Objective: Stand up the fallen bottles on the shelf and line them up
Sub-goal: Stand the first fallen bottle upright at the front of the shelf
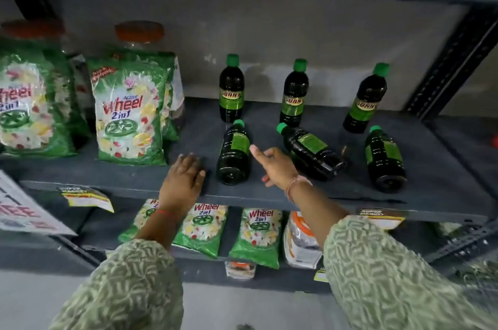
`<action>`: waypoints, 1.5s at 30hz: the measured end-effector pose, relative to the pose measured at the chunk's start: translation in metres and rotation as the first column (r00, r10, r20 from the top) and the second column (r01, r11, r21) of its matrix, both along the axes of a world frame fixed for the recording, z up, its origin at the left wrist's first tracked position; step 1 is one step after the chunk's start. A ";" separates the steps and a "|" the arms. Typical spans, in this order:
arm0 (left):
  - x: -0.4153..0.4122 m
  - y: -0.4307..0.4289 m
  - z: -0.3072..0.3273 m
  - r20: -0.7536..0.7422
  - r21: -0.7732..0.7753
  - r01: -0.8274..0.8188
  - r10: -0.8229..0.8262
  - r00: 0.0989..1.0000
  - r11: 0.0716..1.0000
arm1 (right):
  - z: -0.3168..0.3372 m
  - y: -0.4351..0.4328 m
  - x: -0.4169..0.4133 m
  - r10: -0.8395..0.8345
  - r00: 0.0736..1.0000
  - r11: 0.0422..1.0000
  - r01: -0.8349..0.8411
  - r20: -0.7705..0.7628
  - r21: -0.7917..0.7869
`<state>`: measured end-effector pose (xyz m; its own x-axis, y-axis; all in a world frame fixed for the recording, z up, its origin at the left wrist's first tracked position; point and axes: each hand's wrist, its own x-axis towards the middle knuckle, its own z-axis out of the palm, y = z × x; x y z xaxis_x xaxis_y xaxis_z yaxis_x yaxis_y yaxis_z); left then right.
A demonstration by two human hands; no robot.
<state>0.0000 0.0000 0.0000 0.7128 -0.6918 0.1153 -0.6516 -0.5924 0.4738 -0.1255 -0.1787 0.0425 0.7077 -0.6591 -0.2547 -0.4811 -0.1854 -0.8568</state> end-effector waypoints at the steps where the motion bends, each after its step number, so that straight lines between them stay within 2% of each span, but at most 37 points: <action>1: 0.003 0.000 -0.006 0.017 0.050 -0.004 0.004 1.000 0.999 | 0.004 0.003 0.010 0.006 0.999 0.999 -0.005 -0.032 0.048; 3: 0.006 -0.001 -0.013 0.102 0.090 -0.011 0.002 0.995 0.996 | 0.009 0.007 0.029 0.006 0.996 0.993 0.004 -0.087 0.115; 7: 0.006 0.000 -0.023 0.143 0.101 -0.012 -0.002 0.990 0.995 | 0.012 0.014 0.056 -0.036 0.988 0.976 0.068 -0.152 0.206; 11: 0.005 -0.001 -0.023 0.162 0.099 -0.018 0.002 0.987 0.995 | 0.001 0.018 0.072 -0.147 0.982 0.980 0.161 -0.121 0.116; 15: 0.002 -0.002 -0.021 0.160 0.111 -0.028 0.010 0.987 0.993 | -0.008 0.016 0.064 -0.239 0.970 0.963 0.232 0.040 0.135; 18: 0.002 -0.007 -0.016 0.120 0.151 -0.023 0.004 0.993 0.988 | -0.009 0.013 0.059 -0.300 0.930 0.953 0.302 0.211 0.024; 21: 0.002 -0.014 -0.012 0.096 0.173 -0.010 -0.007 0.995 0.985 | -0.009 0.005 0.054 -0.221 0.918 0.946 0.284 0.328 -0.157; 24: 0.002 -0.016 -0.013 0.102 0.185 -0.011 -0.008 0.995 0.983 | -0.014 0.003 0.045 -0.131 0.932 0.927 0.236 0.338 -0.291; 28: 0.001 -0.017 -0.015 0.120 0.201 -0.006 -0.018 0.993 0.980 | -0.024 0.007 0.037 -0.063 0.946 0.900 0.191 0.317 -0.391; 32: 0.002 -0.018 -0.014 0.113 0.199 -0.008 -0.015 0.994 0.980 | -0.024 0.009 0.033 -0.059 0.936 0.916 0.188 0.346 -0.353; 36: 0.002 -0.017 -0.015 0.118 0.197 -0.009 -0.015 0.993 0.980 | -0.027 0.011 0.034 -0.052 0.952 0.865 0.194 0.301 -0.464; 41: 0.001 -0.017 -0.015 0.135 0.192 -0.012 -0.014 0.991 0.981 | -0.030 0.012 0.035 -0.088 0.937 0.901 0.220 0.338 -0.375; 44: 0.001 -0.017 -0.015 0.135 0.200 -0.012 -0.016 0.991 0.980 | -0.031 0.012 0.032 -0.027 0.934 0.973 0.107 0.357 -0.206; 45: 0.001 -0.016 -0.015 0.135 0.203 -0.012 -0.016 0.991 0.979 | -0.033 0.010 0.032 -0.015 0.933 0.977 0.091 0.360 -0.194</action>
<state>0.0008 -0.0164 -0.0148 0.6986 -0.7123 0.0680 -0.7029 -0.6653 0.2515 -0.0933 -0.1683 0.0098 0.6888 -0.7092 0.1505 -0.1671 -0.3572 -0.9189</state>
